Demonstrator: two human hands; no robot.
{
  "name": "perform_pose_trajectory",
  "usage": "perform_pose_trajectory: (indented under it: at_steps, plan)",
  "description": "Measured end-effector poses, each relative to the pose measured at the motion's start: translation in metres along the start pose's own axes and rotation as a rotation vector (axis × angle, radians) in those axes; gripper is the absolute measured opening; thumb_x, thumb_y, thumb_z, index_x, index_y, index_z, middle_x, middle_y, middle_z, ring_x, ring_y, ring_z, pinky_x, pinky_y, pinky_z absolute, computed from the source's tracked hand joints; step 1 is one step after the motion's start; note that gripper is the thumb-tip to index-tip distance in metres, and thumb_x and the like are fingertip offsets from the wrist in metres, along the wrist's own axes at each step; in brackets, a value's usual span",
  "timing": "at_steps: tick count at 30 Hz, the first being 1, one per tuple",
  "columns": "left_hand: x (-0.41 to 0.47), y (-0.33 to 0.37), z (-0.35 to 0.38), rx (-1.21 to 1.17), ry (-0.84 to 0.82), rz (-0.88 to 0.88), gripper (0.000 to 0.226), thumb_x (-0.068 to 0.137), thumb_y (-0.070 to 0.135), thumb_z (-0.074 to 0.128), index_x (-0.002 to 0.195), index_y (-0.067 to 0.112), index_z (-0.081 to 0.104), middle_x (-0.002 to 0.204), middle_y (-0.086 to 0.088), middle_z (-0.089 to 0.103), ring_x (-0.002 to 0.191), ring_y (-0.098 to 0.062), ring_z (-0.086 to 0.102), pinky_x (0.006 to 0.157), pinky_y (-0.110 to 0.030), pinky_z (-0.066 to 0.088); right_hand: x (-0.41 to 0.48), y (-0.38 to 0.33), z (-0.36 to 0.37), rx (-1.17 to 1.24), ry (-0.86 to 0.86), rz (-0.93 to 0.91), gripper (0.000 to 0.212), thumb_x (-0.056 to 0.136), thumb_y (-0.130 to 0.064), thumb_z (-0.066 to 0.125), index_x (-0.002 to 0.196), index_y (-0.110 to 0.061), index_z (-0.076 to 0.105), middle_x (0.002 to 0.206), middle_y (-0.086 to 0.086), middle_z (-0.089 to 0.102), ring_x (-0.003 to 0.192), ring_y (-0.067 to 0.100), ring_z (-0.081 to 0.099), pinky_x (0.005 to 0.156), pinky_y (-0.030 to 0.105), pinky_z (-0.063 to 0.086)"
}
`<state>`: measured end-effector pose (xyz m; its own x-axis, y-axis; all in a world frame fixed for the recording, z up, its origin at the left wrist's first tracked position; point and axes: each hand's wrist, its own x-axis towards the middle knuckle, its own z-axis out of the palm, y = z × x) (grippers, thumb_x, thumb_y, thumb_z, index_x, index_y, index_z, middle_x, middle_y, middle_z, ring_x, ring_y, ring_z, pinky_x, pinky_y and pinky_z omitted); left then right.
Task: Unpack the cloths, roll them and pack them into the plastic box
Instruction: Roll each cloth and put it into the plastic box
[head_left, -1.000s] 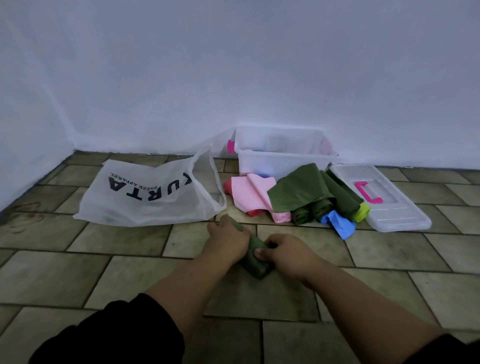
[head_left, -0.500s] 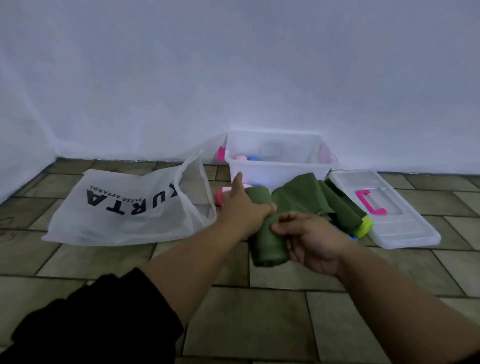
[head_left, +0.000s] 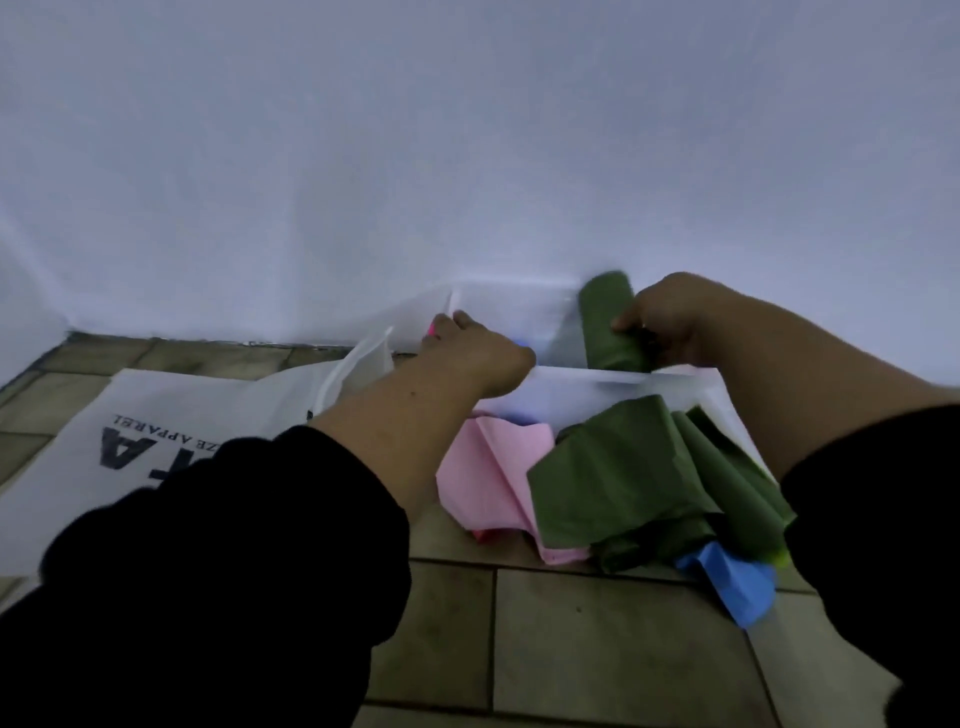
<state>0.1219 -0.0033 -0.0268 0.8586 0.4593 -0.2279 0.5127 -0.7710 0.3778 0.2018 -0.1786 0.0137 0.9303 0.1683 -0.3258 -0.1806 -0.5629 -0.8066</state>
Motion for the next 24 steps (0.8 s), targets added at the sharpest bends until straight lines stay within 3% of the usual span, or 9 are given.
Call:
perform_pose_trajectory:
  at_steps: [4, 9, 13, 17, 24]
  plan:
    - [-0.002, -0.003, 0.003, 0.045, 0.030, 0.011, 0.099, 0.083, 0.065, 0.040, 0.149, 0.009, -0.008, 0.157, -0.013, -0.004, 0.141, -0.038, 0.011, 0.113, -0.056, 0.014, 0.028, 0.002, 0.034, -0.446, -0.109, 0.040, 0.014, 0.083, -0.013, 0.068, 0.087, -0.001, 0.064, 0.091, 0.016, 0.062, 0.083, 0.031, 0.060, 0.080, 0.042, 0.052]
    - [-0.006, -0.001, 0.003, 0.022, 0.034, 0.032, 0.095, 0.087, 0.059, 0.042, 0.148, 0.009, -0.011, 0.158, -0.013, -0.007, 0.142, -0.038, 0.006, 0.113, -0.052, 0.011, 0.038, -0.004, 0.056, -0.878, -0.213, -0.047, 0.016, 0.083, -0.018, 0.060, 0.094, -0.009, 0.068, 0.103, 0.011, 0.061, 0.089, 0.026, 0.057, 0.079, 0.035, 0.044]
    - [-0.008, -0.001, 0.003, 0.032, 0.023, 0.040, 0.094, 0.088, 0.059, 0.041, 0.148, 0.010, -0.012, 0.157, -0.014, -0.009, 0.143, -0.038, 0.004, 0.113, -0.052, 0.012, 0.047, -0.002, 0.049, -0.963, -0.229, -0.071, 0.027, 0.084, -0.020, 0.058, 0.107, -0.012, 0.069, 0.114, 0.011, 0.062, 0.098, 0.028, 0.059, 0.091, 0.043, 0.048]
    - [-0.010, 0.001, 0.002, 0.032, 0.009, 0.029, 0.094, 0.088, 0.058, 0.041, 0.148, 0.010, -0.013, 0.157, -0.014, -0.011, 0.143, -0.038, 0.003, 0.113, -0.053, 0.012, 0.055, 0.000, 0.046, -0.963, -0.294, -0.078, 0.028, 0.081, -0.027, 0.061, 0.105, -0.018, 0.072, 0.111, 0.007, 0.064, 0.095, 0.026, 0.061, 0.087, 0.042, 0.050]
    - [-0.010, 0.003, 0.000, 0.022, -0.012, 0.020, 0.094, 0.089, 0.057, 0.040, 0.149, 0.012, -0.015, 0.157, -0.014, -0.013, 0.143, -0.038, 0.000, 0.113, -0.052, 0.012, 0.054, 0.002, 0.044, -1.087, -0.410, -0.061, 0.037, 0.079, -0.030, 0.061, 0.114, -0.019, 0.068, 0.119, 0.008, 0.063, 0.103, 0.028, 0.060, 0.098, 0.047, 0.045]
